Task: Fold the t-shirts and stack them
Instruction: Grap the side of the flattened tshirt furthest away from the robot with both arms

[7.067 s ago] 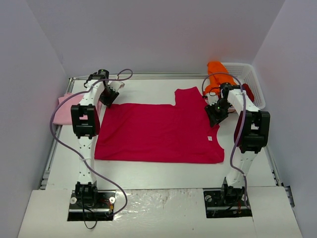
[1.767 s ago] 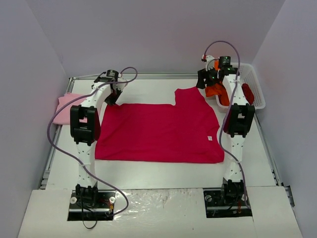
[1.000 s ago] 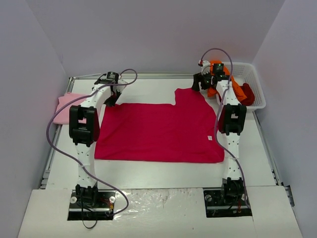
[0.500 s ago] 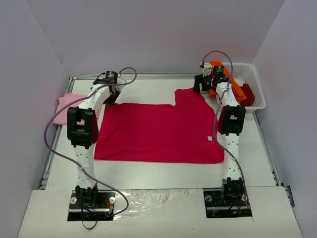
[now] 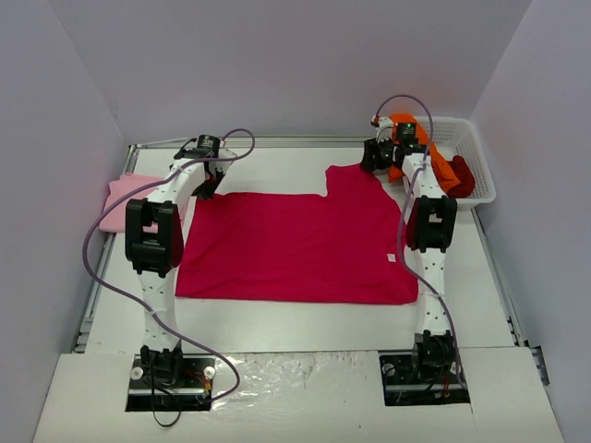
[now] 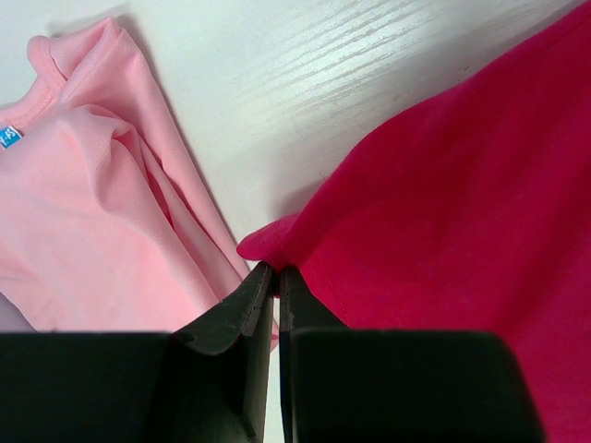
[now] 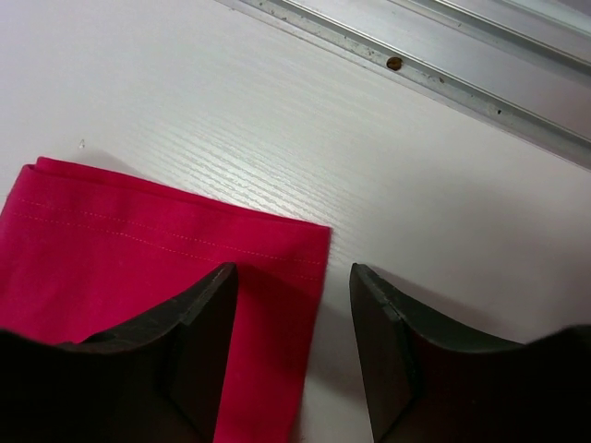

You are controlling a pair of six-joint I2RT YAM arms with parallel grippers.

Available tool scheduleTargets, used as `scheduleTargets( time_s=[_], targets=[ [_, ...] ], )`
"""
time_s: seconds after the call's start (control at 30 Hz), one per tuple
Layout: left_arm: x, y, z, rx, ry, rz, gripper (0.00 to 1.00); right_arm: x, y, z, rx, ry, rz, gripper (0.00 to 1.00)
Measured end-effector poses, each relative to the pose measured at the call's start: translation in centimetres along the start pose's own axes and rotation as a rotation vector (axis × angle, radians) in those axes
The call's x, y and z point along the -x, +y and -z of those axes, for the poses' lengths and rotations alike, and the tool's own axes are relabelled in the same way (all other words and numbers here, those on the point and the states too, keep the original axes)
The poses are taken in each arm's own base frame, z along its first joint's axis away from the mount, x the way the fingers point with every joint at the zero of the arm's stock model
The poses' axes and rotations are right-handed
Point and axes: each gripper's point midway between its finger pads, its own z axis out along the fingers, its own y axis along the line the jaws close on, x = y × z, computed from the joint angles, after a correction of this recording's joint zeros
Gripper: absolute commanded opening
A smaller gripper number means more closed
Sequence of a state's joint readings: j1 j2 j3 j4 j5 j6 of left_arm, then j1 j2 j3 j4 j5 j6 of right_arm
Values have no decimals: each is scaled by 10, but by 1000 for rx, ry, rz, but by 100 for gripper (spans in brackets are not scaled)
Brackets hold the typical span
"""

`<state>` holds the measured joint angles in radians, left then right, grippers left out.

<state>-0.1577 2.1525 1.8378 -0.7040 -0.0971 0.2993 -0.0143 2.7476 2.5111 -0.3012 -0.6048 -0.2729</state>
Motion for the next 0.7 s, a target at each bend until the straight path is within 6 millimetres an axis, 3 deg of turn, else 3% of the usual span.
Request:
scheduleTargets(
  time_s=[0.27,0.7],
  targets=[
    [0,0,0,-1,0,0,2,0,3,-1,17,-2,16,45],
    [0,-1,0,-3,0,-1,2,0,29,-13,59,10,67,39]
  ],
)
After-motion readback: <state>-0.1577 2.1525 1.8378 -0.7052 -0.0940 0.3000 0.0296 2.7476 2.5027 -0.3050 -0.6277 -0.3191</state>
